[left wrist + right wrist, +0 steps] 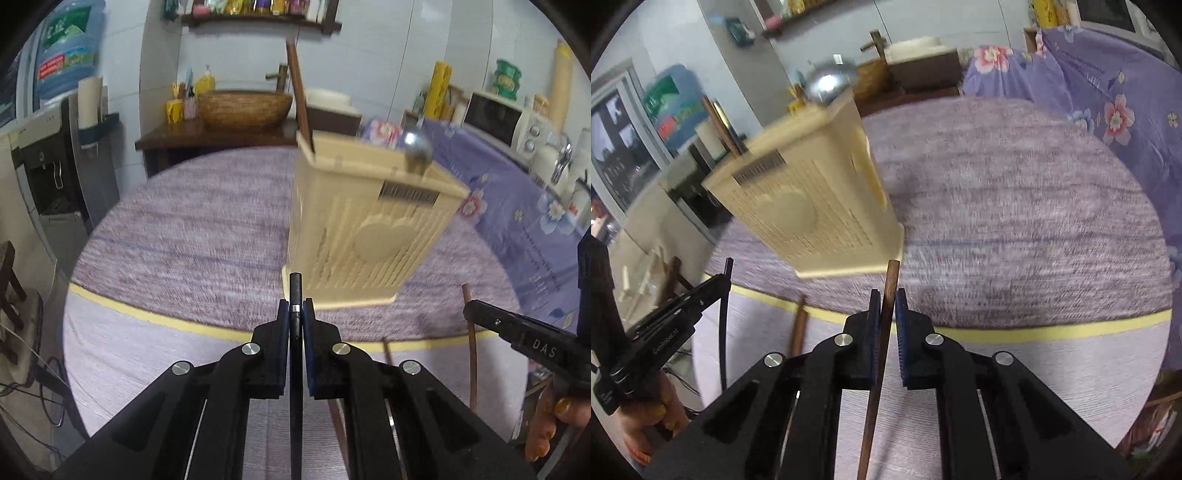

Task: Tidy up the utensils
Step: 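Lift and carry both chopsticks over the cream holder with both tools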

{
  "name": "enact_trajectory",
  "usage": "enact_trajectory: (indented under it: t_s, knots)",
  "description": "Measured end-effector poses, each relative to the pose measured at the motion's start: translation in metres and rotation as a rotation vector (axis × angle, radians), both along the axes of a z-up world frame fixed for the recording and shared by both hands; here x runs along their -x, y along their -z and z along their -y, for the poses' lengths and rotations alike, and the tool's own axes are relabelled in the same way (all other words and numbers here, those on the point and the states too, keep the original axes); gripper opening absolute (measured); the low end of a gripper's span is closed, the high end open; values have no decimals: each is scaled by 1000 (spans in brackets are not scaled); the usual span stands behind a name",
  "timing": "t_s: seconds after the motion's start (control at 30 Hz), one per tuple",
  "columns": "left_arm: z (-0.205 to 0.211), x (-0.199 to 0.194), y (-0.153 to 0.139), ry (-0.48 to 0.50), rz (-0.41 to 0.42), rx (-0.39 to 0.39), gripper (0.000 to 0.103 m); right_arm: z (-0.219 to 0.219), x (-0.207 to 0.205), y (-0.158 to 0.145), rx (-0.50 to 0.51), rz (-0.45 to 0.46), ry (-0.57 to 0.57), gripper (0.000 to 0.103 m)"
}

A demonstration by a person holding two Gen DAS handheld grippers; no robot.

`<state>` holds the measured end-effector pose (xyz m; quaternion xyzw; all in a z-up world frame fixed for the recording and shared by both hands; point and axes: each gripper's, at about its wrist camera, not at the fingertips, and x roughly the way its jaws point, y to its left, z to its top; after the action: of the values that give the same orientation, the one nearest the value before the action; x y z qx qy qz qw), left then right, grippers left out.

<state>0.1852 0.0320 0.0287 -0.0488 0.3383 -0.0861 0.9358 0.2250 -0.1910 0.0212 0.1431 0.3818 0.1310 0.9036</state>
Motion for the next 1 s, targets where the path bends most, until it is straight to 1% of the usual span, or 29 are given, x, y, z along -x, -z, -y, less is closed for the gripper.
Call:
enact_trajectory:
  t_s: [0.13,0.2,0.27,0.33,0.4,0.63,0.77,0.83,0.9,1.0]
  knots:
    - [-12,17,-40,2,97,59,8,11,14,-43,-41,101,-24,8]
    - [-17,20,-56,-1,140,69,8,15,20,-63,-46,148,-36,8]
    - [-19,23,-68,-7,178,64,8,17,25,-76,-38,179,-39,8]
    - [-18,22,-75,-6,195,54,8,16,28,-81,-20,196,-42,8]
    - [-17,20,-76,-5,198,48,8,15,29,-84,-3,204,-44,8]
    - [-16,23,-83,1,217,37,8,17,31,-90,4,211,-66,8]
    - [-23,25,-96,12,234,56,8,20,33,-109,18,245,-78,8]
    - [-24,25,-111,20,254,61,8,22,30,-125,27,271,-79,8]
    - [-24,24,-132,32,286,59,8,22,26,-150,48,312,-80,8]
    - [-22,23,-168,62,337,60,8,16,19,-198,101,388,-89,8]
